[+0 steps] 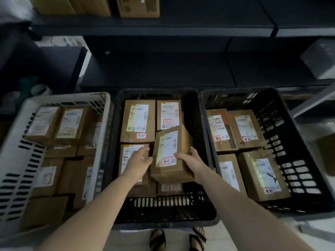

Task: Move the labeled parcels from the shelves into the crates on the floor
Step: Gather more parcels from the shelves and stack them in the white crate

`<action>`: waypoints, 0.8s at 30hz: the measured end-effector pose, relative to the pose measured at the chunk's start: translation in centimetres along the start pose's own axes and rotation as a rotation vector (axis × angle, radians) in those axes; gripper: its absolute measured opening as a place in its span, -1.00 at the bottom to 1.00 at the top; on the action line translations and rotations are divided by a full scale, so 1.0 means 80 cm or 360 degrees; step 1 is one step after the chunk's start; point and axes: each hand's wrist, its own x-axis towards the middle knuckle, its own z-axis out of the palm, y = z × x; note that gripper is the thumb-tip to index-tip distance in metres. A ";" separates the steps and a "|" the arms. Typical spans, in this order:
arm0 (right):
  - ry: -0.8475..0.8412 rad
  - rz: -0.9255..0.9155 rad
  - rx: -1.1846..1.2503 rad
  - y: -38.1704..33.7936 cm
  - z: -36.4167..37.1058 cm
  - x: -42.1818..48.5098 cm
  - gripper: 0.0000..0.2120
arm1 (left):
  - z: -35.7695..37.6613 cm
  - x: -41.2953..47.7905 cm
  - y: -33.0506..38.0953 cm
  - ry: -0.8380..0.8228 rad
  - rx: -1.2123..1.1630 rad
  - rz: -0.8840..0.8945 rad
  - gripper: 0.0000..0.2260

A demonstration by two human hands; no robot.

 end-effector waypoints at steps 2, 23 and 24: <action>-0.0039 -0.0021 0.0105 0.004 -0.001 0.006 -0.20 | -0.001 0.006 -0.013 -0.0027 0.0002 0.0027 -0.64; 0.0445 -0.0532 -0.1387 -0.006 0.013 0.016 -0.50 | 0.000 0.008 -0.038 -0.0108 0.0083 0.0166 -0.60; 0.0427 -0.0629 -0.1542 -0.010 0.015 0.006 -0.46 | -0.006 0.001 -0.034 -0.0072 0.0086 0.0175 -0.61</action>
